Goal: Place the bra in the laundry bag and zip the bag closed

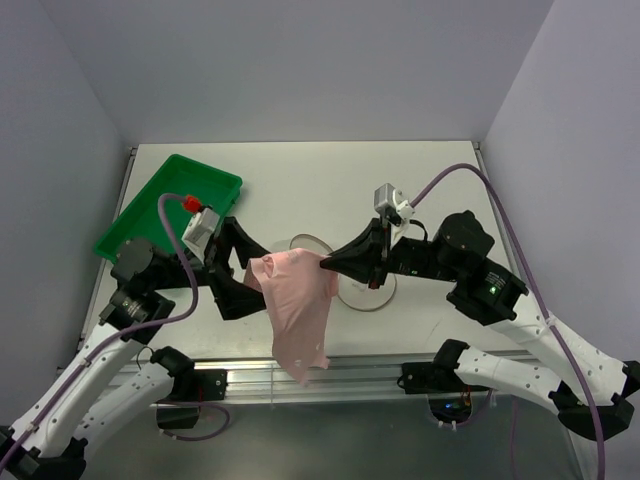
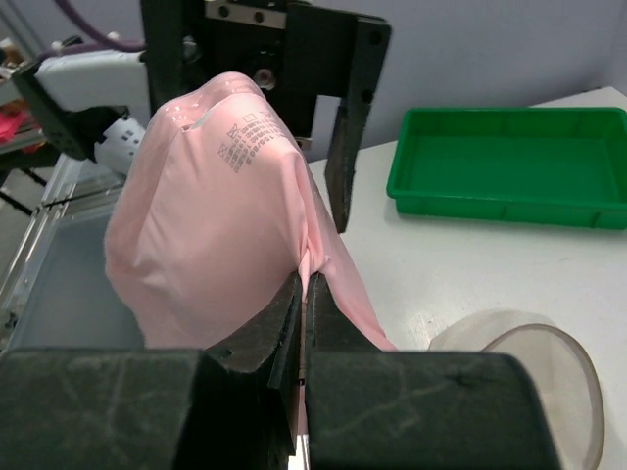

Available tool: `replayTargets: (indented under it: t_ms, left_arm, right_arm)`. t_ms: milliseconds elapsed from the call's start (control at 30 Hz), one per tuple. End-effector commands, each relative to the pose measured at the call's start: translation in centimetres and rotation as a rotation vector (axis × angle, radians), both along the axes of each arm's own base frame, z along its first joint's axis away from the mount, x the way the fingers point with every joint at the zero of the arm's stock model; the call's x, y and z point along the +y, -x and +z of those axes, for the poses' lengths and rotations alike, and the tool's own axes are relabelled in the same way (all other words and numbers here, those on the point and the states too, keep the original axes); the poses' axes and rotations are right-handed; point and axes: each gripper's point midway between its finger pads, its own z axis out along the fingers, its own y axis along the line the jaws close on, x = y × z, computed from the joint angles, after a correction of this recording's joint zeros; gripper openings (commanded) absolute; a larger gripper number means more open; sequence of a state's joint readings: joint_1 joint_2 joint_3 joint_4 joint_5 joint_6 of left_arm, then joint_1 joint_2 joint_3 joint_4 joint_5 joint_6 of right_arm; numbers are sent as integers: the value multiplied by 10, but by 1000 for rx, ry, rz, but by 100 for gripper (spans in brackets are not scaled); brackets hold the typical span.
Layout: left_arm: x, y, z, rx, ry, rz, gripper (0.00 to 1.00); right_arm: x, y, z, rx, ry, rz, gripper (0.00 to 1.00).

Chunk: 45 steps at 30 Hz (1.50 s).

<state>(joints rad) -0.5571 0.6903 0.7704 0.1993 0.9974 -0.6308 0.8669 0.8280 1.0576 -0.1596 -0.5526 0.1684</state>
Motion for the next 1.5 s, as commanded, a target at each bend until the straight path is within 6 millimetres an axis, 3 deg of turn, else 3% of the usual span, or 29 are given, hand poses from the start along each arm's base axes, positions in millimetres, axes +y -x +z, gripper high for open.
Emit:
replayTargets:
  t_ms: [0, 433, 733, 967, 1100, 1133, 1200, 1233, 1333, 1367, 1433, 1467]
  left_arm:
    - [9, 6, 15, -58, 18, 51, 99]
    - [18, 16, 7, -48, 35, 83, 99]
    - [6, -14, 5, 26, 52, 139, 99]
    - [2, -32, -2, 71, 36, 205, 99]
    - [2, -42, -9, 87, 11, 245, 79]
    - [1, -43, -7, 83, 8, 250, 66]
    - [1, -49, -11, 77, -18, 270, 51]
    - [2, -49, -12, 69, -33, 275, 37]
    - [0, -44, -13, 56, -44, 241, 21]
    - [-1, -41, -13, 54, -41, 222, 16]
    - [-3, -31, -13, 46, -31, 154, 6]
    - [-4, -28, -12, 47, -28, 133, 1]
  right_arm:
    - [-7, -16, 10, 22, -29, -104, 0]
    - [-11, -35, -1, 66, -7, -198, 0]
    - [-3, -36, 0, 133, -49, -190, 0]
    - [-2, -39, -12, 214, -80, -242, 0]
    - [2, -29, -15, 219, -88, -197, 0]
    - [3, -27, -16, 218, -85, -184, 0]
    - [6, -22, -24, 225, -69, -164, 0]
    - [6, -19, -27, 225, -59, -147, 0]
    - [3, -12, -39, 203, -33, -121, 2]
    - [2, -5, -43, 194, -9, -90, 20]
    - [-2, 8, -48, 136, 58, -22, 44]
    - [-4, 12, -50, 118, 76, -3, 64]
